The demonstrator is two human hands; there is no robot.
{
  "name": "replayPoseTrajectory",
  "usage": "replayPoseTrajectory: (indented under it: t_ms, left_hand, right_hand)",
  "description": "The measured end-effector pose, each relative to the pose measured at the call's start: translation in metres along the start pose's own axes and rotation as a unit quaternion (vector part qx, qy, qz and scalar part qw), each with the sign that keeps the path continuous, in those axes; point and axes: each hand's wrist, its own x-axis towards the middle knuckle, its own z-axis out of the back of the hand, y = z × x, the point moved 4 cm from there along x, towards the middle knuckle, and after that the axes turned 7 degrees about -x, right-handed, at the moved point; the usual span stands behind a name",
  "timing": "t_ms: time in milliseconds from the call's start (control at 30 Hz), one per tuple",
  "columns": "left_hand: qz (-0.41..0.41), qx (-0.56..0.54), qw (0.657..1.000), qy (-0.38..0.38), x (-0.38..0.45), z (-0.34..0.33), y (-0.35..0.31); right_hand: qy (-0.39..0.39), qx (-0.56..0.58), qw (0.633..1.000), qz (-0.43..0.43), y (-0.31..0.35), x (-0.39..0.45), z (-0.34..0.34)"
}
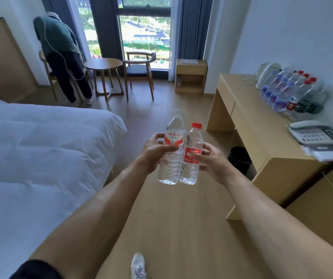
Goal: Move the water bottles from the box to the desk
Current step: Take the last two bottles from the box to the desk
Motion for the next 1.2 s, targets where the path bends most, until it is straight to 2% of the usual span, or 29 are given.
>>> replayPoseTrajectory:
  t_ms: [367,533,867,1200]
  left_hand:
    - [0.037,-0.01,0.994,0.105,0.249,-0.035,-0.03]
    - [0.052,-0.002,0.986,0.16,0.345,-0.073,-0.051]
    - [0.082,0.061,0.956,0.274,0.494,-0.202,-0.029]
    - [0.122,0.109,0.916,0.366,0.633,-0.371,0.002]
  right_hand:
    - [-0.105,-0.032,0.994,-0.008,0.033,0.199,0.073]
    - [-0.183,-0.06,0.981,-0.011,0.057,0.268,0.118]
    - [-0.33,-0.009,0.944,-0.016,0.043,0.352,0.25]
    - [-0.42,0.043,0.906,-0.036,0.025,0.419,0.421]
